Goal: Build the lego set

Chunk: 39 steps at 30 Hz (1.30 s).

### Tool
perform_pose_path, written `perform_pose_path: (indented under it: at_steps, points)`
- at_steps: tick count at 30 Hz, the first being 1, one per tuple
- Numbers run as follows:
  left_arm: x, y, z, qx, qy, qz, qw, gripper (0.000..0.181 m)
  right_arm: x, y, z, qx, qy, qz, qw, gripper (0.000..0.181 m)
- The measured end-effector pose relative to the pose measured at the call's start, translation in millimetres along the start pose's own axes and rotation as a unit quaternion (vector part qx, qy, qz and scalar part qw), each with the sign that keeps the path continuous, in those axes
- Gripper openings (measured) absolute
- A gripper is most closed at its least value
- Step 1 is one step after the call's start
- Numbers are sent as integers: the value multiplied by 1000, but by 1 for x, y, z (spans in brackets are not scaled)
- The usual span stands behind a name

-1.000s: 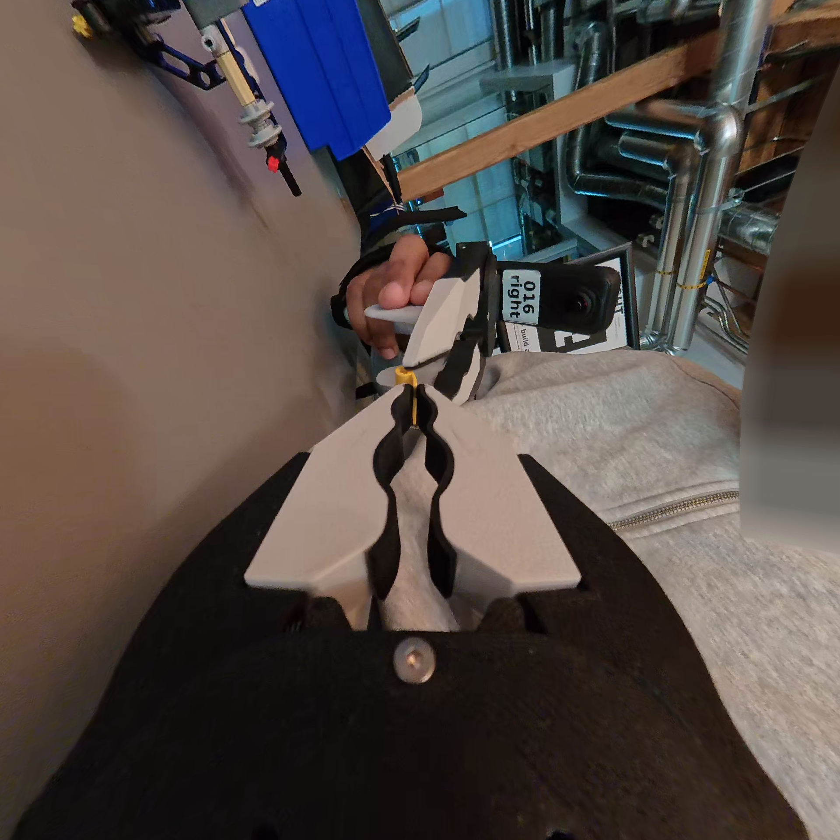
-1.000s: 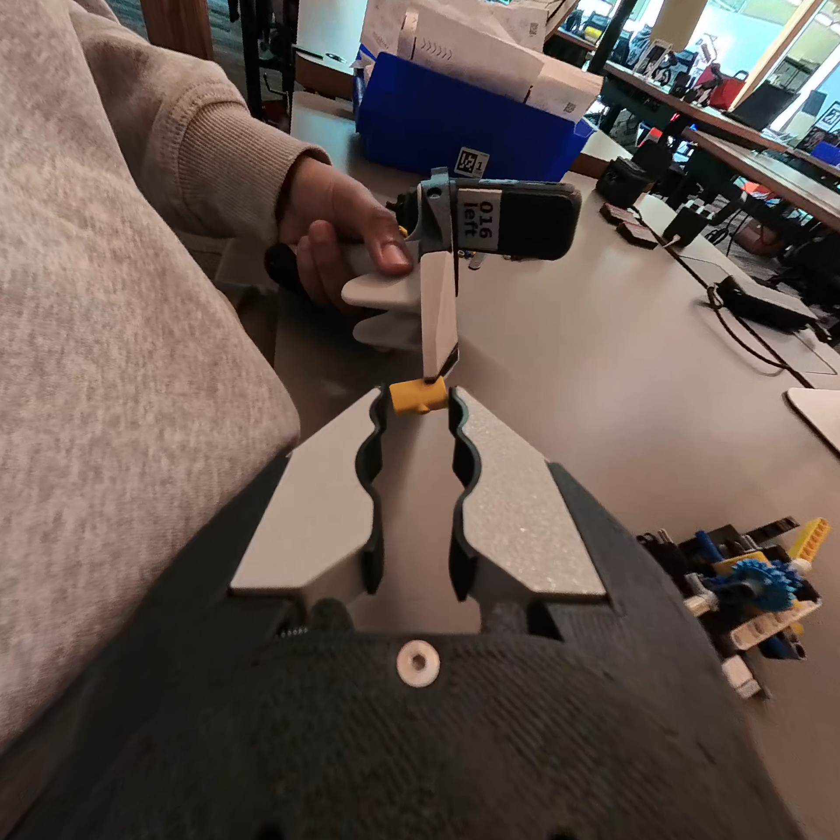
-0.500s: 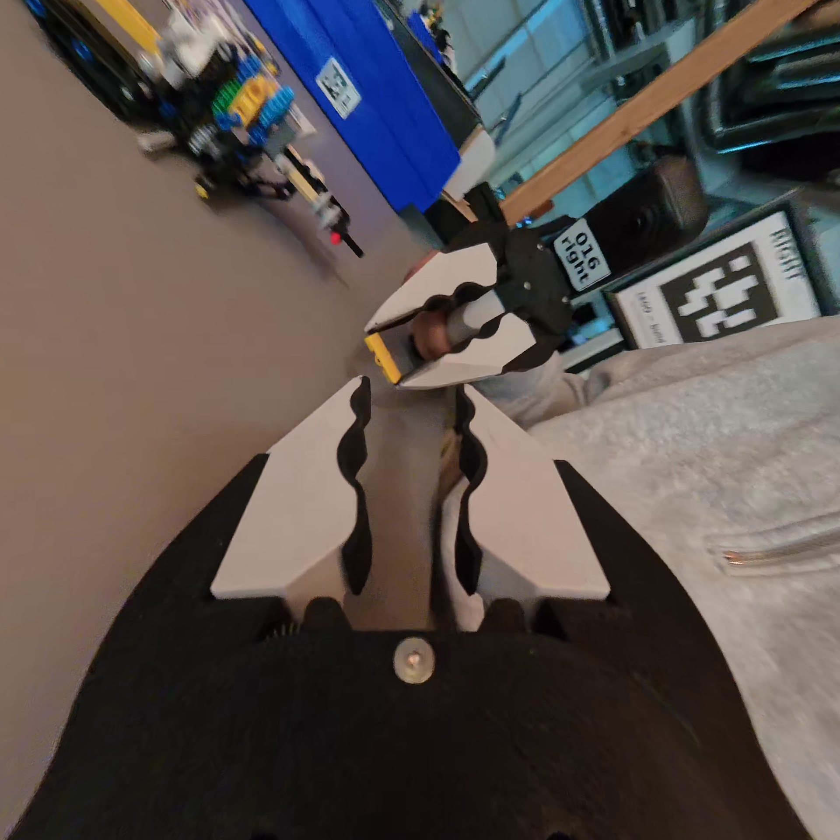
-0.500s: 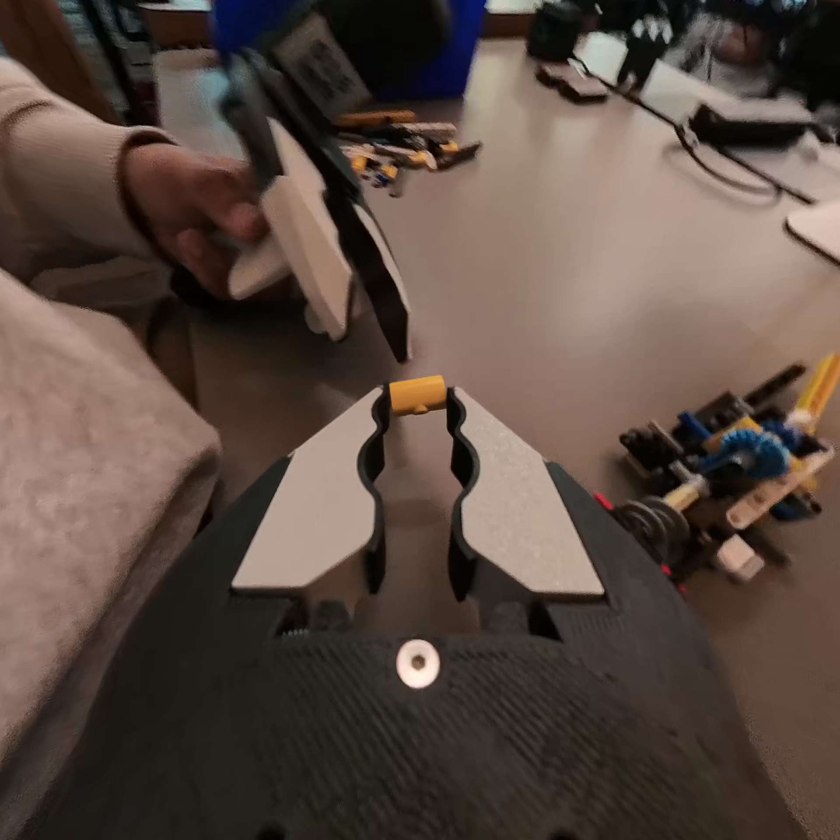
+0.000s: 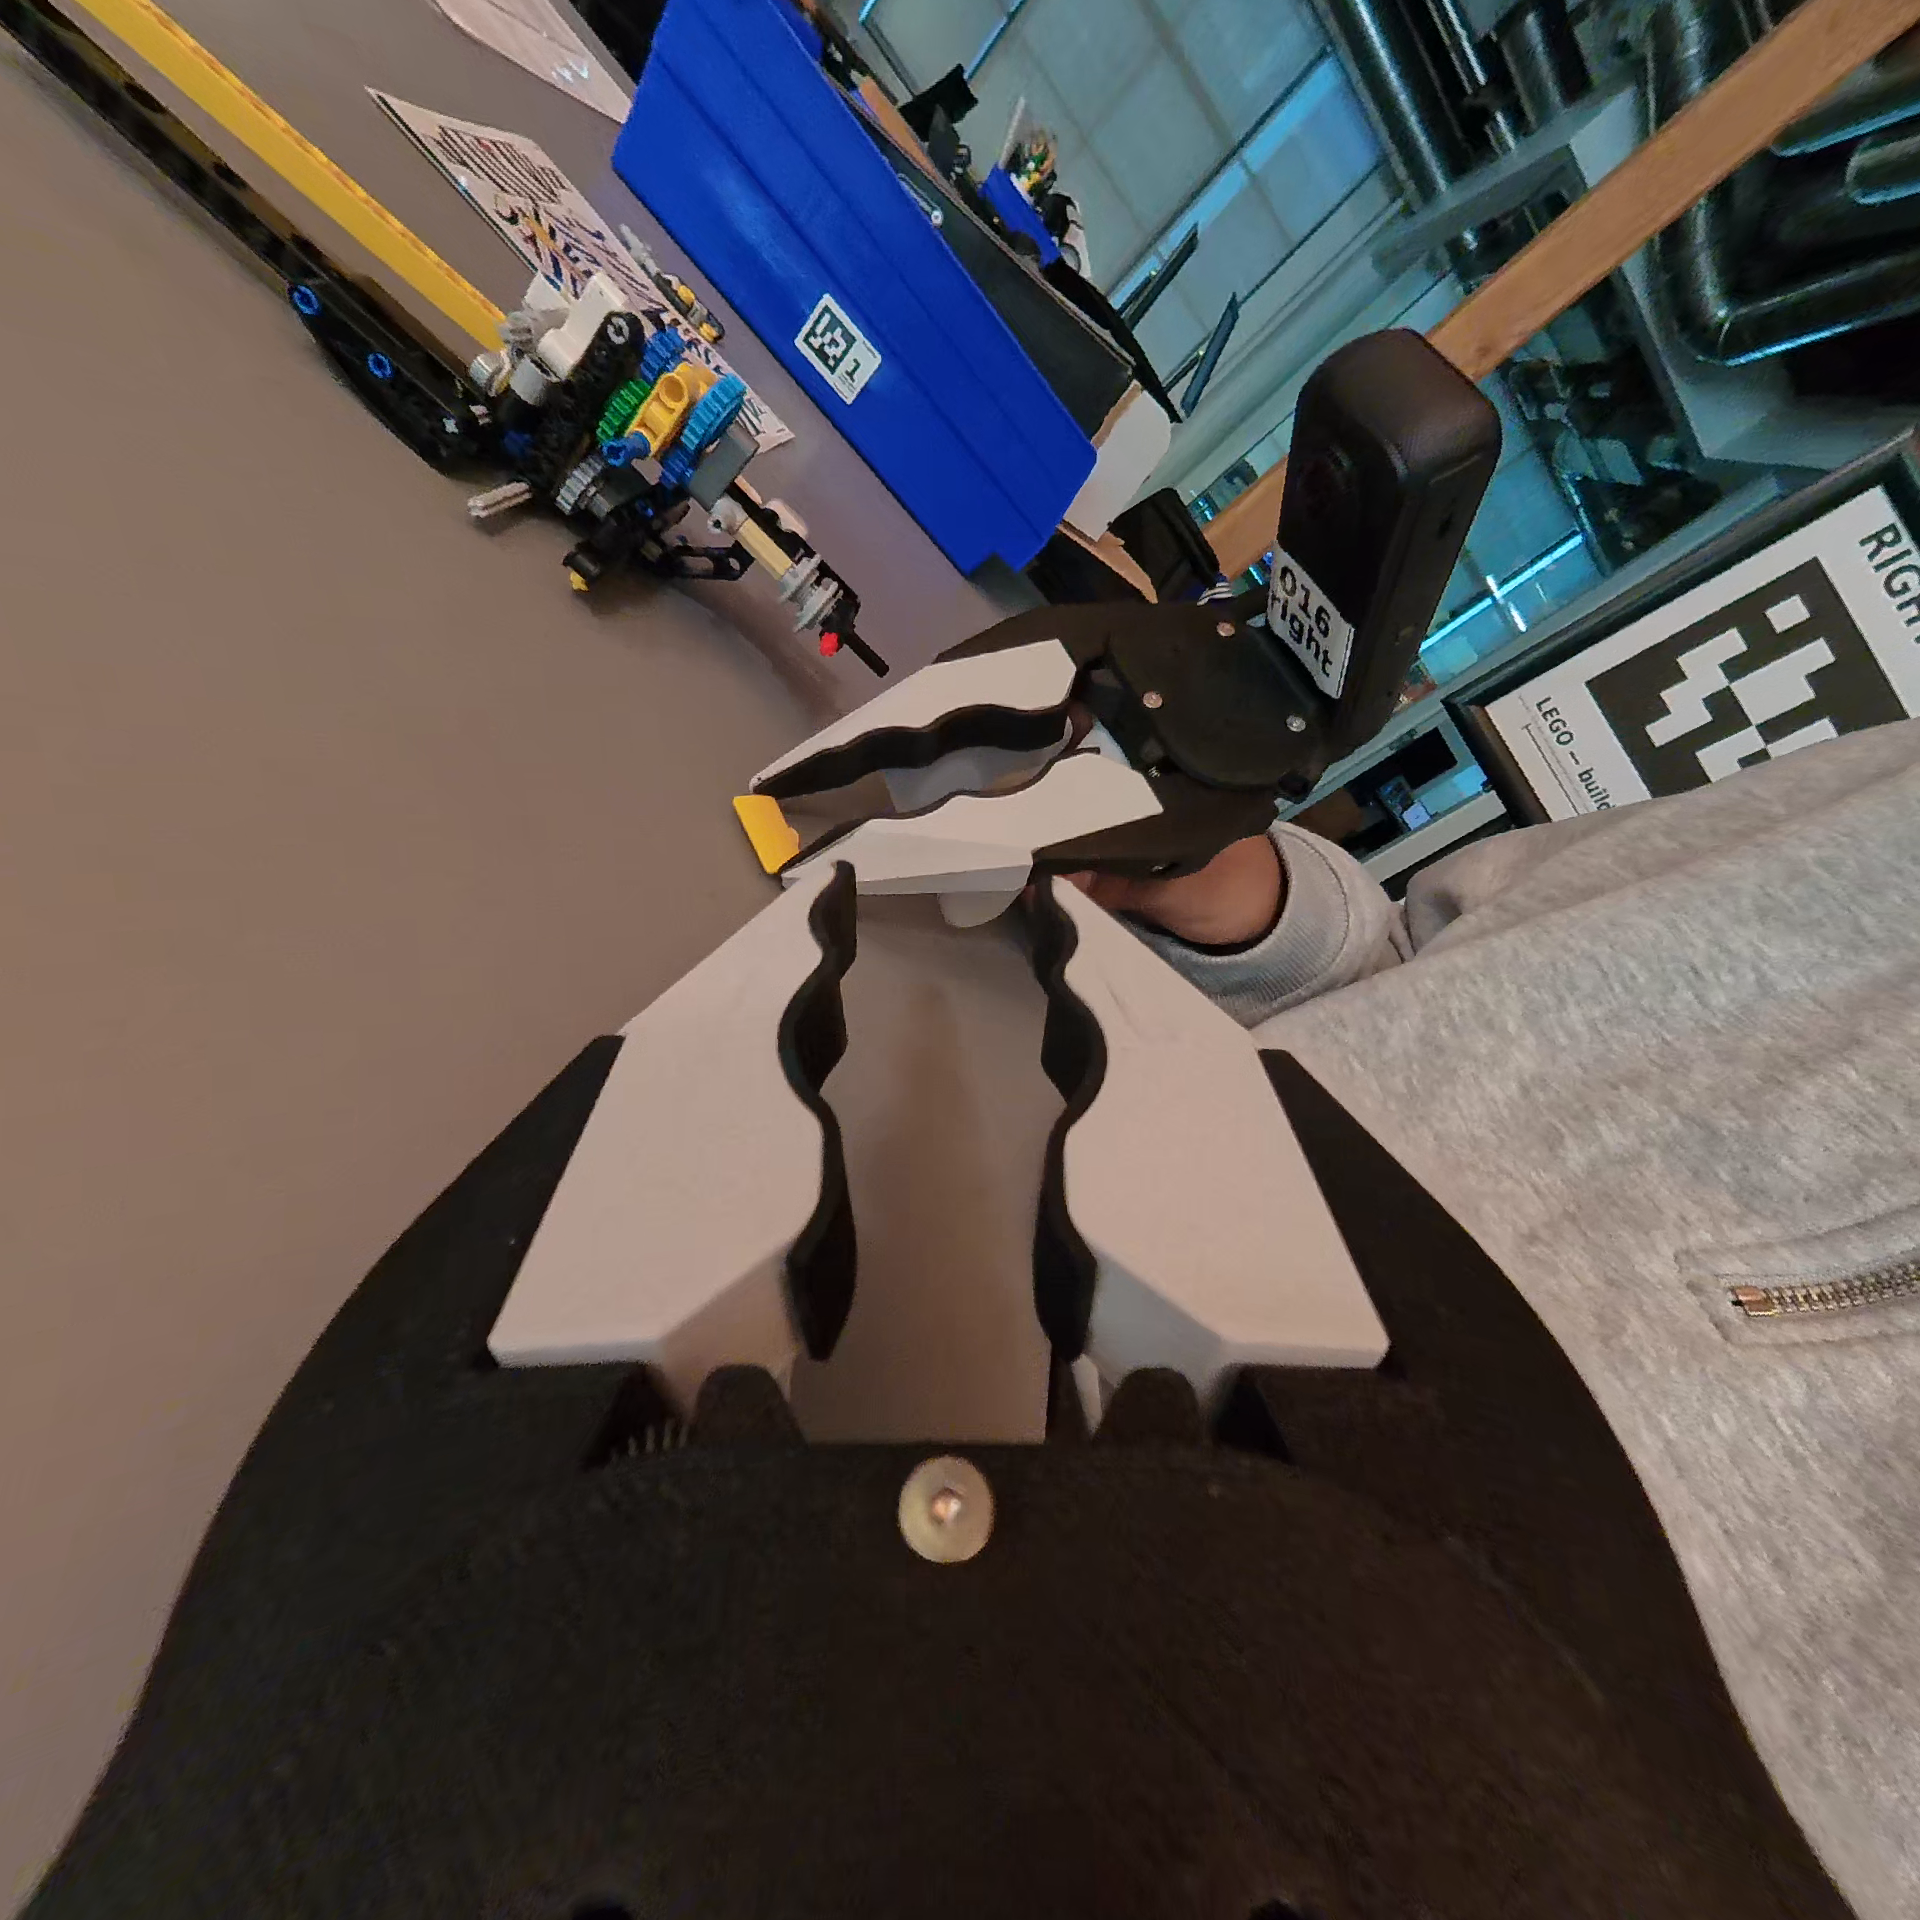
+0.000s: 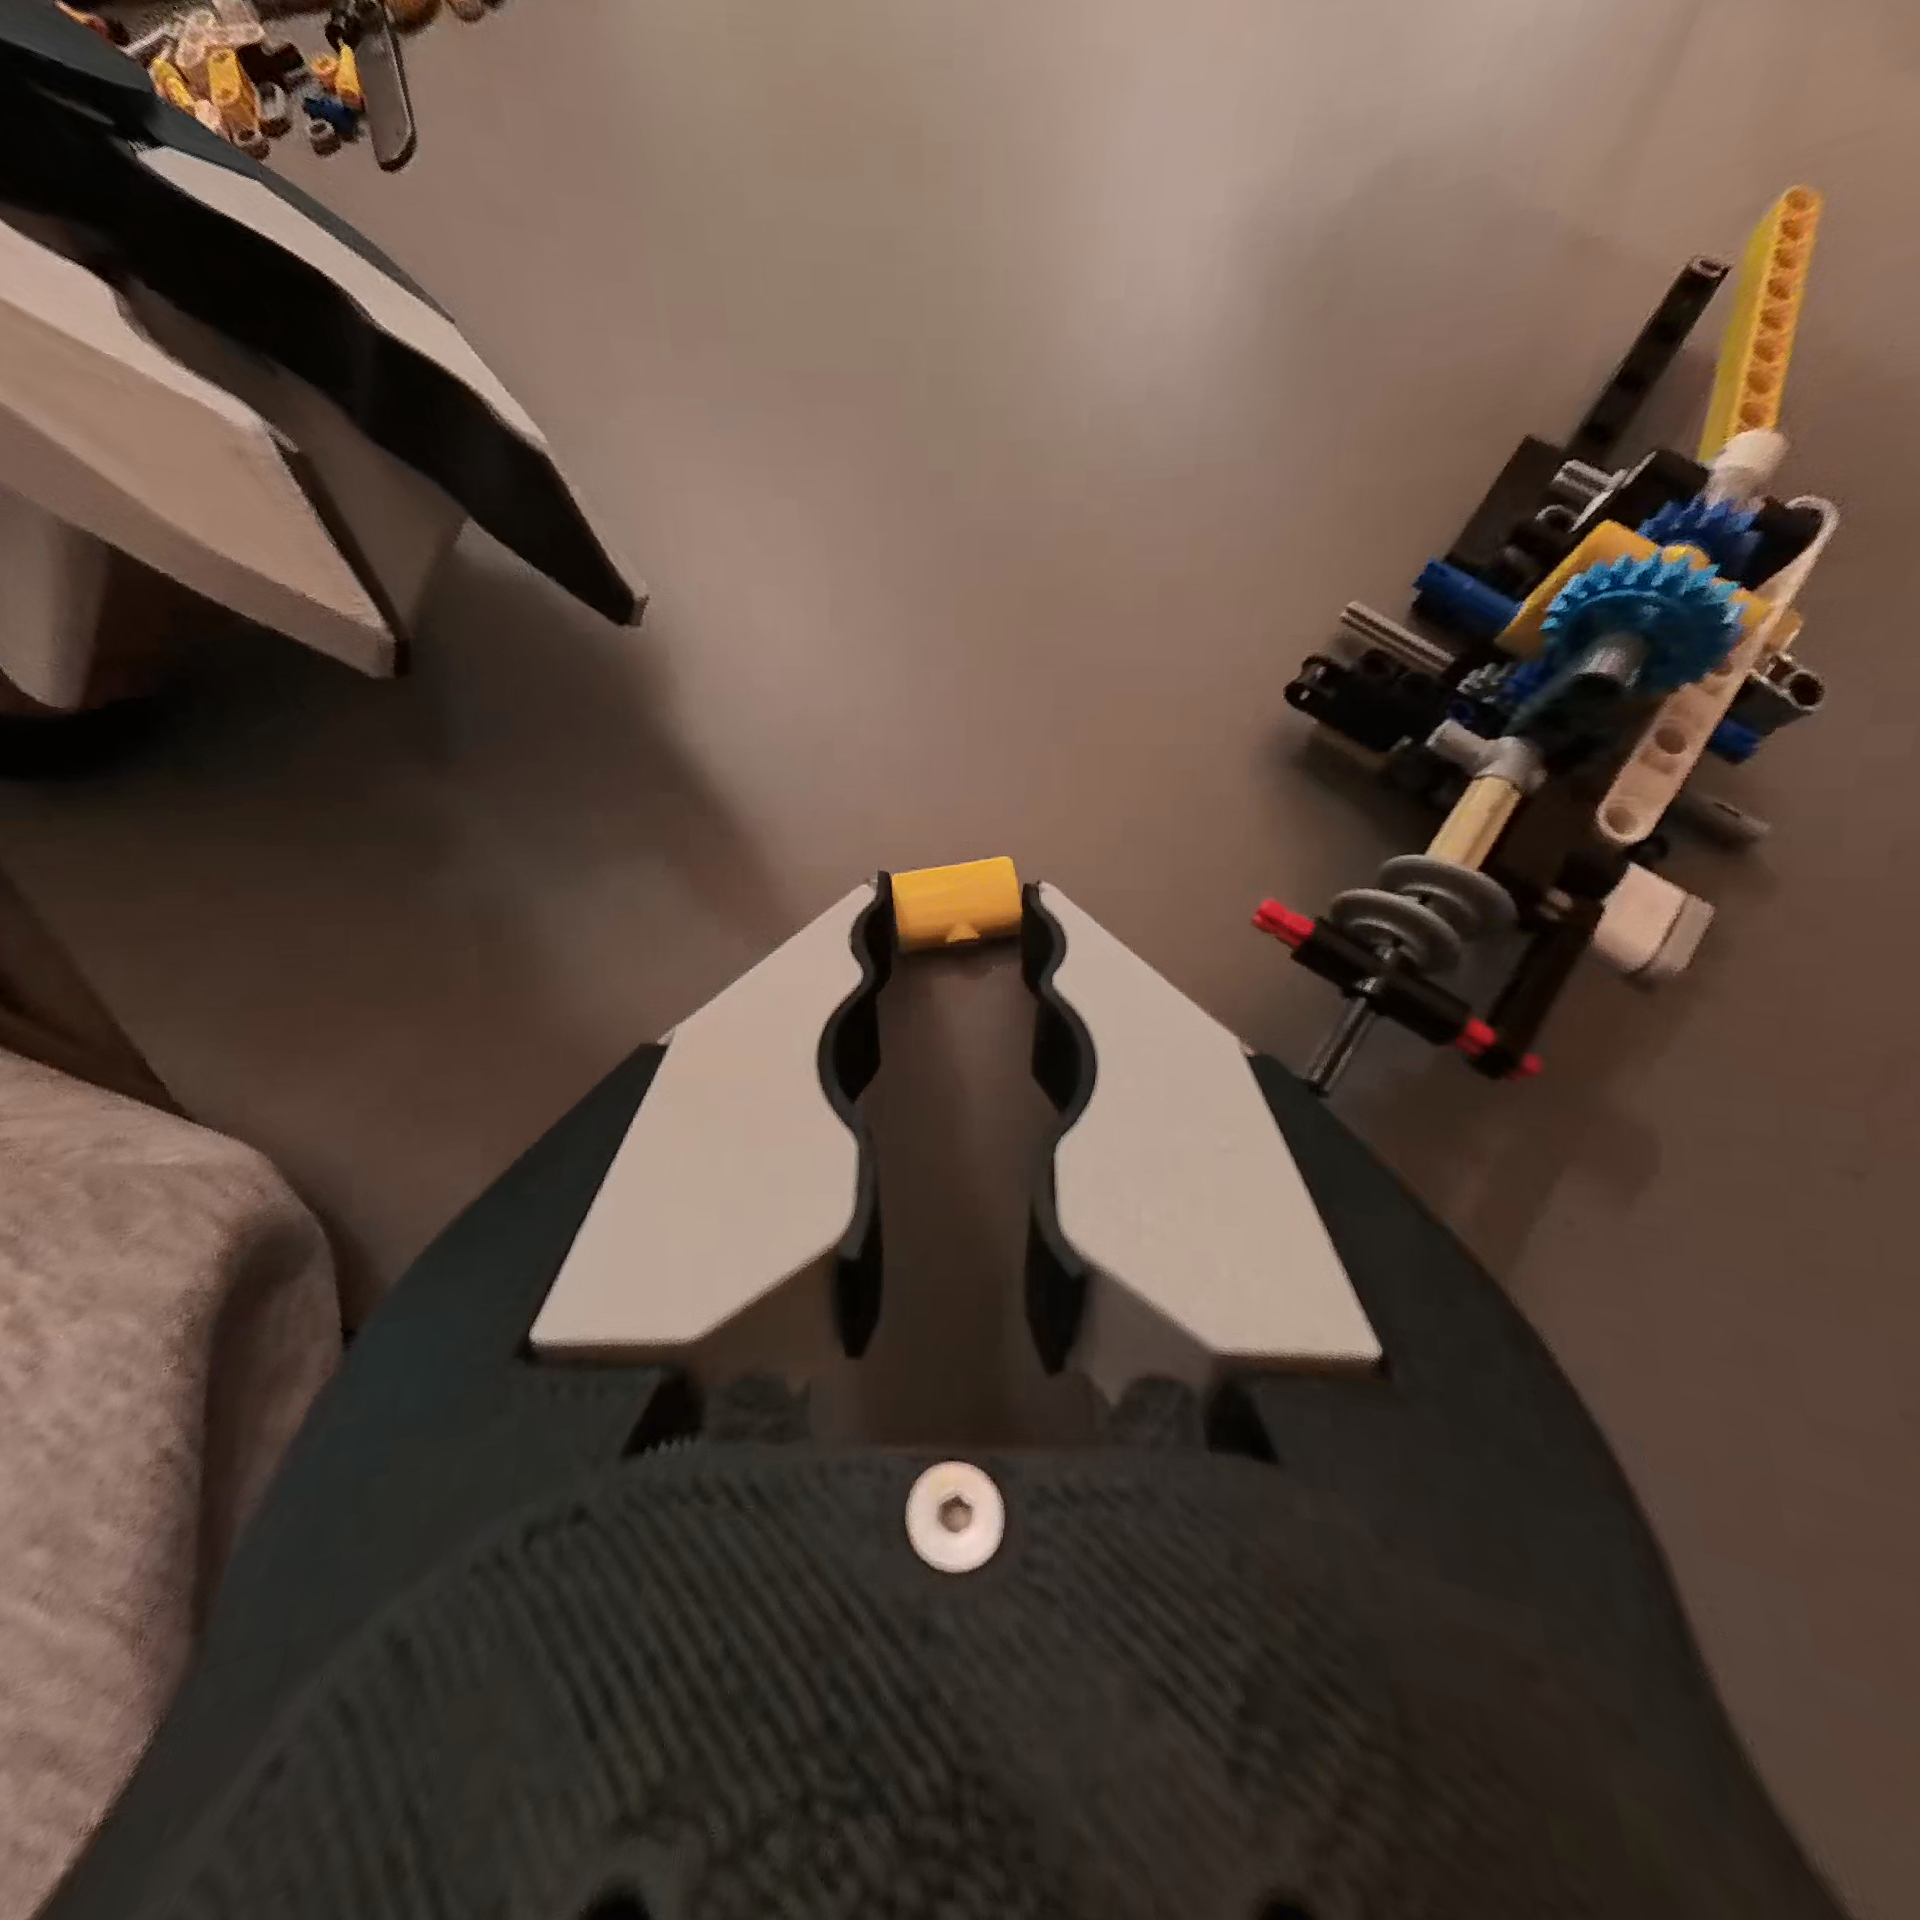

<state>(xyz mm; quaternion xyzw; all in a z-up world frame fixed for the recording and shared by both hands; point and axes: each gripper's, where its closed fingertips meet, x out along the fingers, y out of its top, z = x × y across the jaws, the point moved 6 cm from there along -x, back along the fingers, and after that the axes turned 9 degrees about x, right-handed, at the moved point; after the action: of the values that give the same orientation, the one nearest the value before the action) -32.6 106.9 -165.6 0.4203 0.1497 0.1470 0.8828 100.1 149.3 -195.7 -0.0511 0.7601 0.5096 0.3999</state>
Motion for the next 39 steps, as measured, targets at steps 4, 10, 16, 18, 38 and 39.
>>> perform_pose_path:
  at_steps: [4, 10, 16, 18, 38, 39]
  points:
    - [0, 1, -1, -3, -1, 3, 1000, 32, 0, 1, 1, 9, 2, 2, 1000, 24]
    - [-1, 1, -1, -6, -3, 4, 1000, 31, 2, 3, 3, 25, 6, 10, 1000, 24]
    - [-1, 1, -1, -6, -5, 6, 1000, 31, 2, 4, 3, 29, 9, 10, 999, 24]
    - [-1, 1, -1, -5, -5, 5, 1000, 30, 3, 5, 3, 31, 10, 9, 999, 24]
    - [-1, 1, -1, -8, -7, 5, 1000, 29, 4, 7, 5, 43, 16, 7, 999, 25]
    - [-1, 1, -1, -8, -7, 5, 1000, 29, 4, 7, 5, 43, 16, 7, 999, 25]
